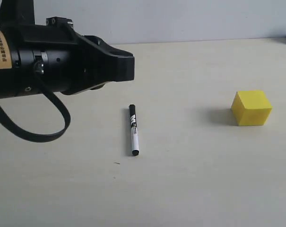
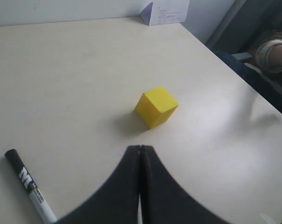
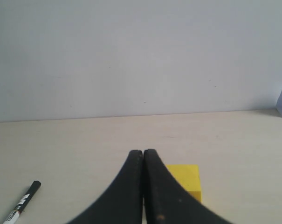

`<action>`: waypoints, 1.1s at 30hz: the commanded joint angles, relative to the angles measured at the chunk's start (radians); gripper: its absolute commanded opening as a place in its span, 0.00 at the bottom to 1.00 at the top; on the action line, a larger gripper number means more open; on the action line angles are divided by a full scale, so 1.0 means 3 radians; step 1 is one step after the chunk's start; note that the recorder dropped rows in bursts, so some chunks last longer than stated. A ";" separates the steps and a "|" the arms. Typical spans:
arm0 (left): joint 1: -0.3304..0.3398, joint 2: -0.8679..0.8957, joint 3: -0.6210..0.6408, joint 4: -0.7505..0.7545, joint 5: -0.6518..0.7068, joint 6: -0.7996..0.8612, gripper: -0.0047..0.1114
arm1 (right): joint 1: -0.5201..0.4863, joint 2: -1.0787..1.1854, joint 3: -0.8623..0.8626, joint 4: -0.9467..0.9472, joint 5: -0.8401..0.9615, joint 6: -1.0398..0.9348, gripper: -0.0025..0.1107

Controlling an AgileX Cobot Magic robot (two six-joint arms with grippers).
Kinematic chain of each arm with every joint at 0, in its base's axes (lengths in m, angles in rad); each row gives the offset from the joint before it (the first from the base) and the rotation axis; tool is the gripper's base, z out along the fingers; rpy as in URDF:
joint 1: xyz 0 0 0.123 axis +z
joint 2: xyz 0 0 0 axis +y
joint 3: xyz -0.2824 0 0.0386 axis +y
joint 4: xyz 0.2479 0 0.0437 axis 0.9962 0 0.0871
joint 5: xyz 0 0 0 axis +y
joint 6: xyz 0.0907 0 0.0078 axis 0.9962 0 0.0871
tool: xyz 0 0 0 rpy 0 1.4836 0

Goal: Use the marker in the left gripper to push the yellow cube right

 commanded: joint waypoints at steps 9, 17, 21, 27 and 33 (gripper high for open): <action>0.0822 -0.1011 0.1408 -0.0048 -0.0665 -0.0434 0.04 | 0.0003 -0.0018 0.0017 -0.0001 -0.0028 -0.0005 0.02; 0.2200 -0.2745 0.2674 -0.0016 -0.1575 -0.0084 0.04 | 0.0003 -0.0018 0.0017 -0.0001 -0.0028 -0.0005 0.02; 0.2491 -0.3232 0.2674 0.0052 -0.1186 0.0074 0.04 | 0.0003 -0.0018 0.0017 -0.0001 -0.0028 -0.0005 0.02; 0.2855 -0.3892 0.2674 0.0227 -0.0555 0.0512 0.04 | 0.0003 -0.0018 0.0017 -0.0001 -0.0028 -0.0005 0.02; 0.2932 -0.4063 0.2674 0.0259 -0.0155 0.0749 0.04 | 0.0003 -0.0018 0.0017 -0.0001 -0.0028 -0.0005 0.02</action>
